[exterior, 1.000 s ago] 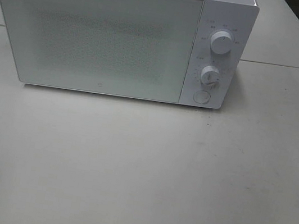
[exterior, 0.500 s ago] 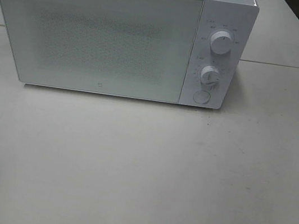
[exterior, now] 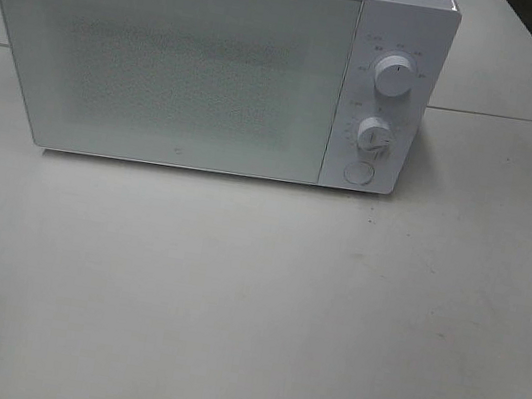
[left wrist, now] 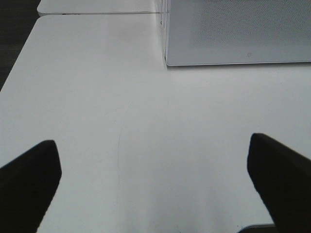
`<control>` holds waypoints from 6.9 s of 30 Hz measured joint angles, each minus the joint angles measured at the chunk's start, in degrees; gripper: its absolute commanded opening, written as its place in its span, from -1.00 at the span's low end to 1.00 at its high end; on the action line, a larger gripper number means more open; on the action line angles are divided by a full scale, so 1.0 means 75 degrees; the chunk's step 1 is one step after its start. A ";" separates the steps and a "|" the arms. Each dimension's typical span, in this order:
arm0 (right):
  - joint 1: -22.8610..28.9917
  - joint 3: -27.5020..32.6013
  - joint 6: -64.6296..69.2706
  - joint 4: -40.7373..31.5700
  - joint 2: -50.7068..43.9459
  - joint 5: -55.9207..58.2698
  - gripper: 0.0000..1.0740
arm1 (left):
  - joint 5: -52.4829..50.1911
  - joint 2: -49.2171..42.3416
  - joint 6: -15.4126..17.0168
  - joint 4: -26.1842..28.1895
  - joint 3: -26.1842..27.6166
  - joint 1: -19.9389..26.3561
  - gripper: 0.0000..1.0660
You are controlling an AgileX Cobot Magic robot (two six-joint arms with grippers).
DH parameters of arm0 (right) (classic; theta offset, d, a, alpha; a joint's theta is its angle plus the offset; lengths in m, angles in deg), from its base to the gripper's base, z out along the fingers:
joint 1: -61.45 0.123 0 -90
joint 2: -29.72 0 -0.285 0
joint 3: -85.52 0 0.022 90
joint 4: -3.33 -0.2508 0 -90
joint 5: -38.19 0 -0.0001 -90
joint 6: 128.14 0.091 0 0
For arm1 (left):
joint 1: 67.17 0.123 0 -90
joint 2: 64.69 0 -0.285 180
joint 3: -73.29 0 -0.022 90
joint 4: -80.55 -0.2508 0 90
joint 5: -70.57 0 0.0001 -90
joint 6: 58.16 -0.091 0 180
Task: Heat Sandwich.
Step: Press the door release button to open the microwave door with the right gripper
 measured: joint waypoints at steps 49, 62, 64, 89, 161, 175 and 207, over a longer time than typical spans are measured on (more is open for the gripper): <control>0.1253 0.1513 -0.1047 -0.1849 0.9236 -1.1918 0.42 | 0.0000 0.0000 0.0000 0.0000 0.0000 0.0000 0.94; 0.3613 0.1513 -0.2338 -0.4553 1.1131 -1.4515 0.42 | 0.0000 0.0000 0.0000 0.0000 0.0000 0.0000 0.94; 0.4102 0.1467 -0.2391 -0.5011 1.1543 -1.4752 0.42 | 0.0000 0.0000 0.0000 0.0000 0.0000 0.0000 0.94; 0.4813 0.1031 0.1329 -0.5852 1.2643 -1.5065 0.42 | 0.0000 0.0000 0.0000 0.0000 0.0000 0.0000 0.94; 0.3063 -0.2307 1.0795 -0.3850 1.5393 -1.3682 -0.99 | 0.0000 0.0000 0.0000 0.0000 0.0000 0.0000 0.94; 0.3025 -0.2567 1.0795 -0.3850 1.5646 -1.3682 -1.00 | 0.0000 0.0000 0.0000 0.0000 0.0000 0.0000 0.94; 0.3109 -0.3002 1.0703 -0.4286 1.6096 -1.3866 -0.99 | 0.0000 0.0000 0.0000 0.0000 0.0000 0.0000 0.94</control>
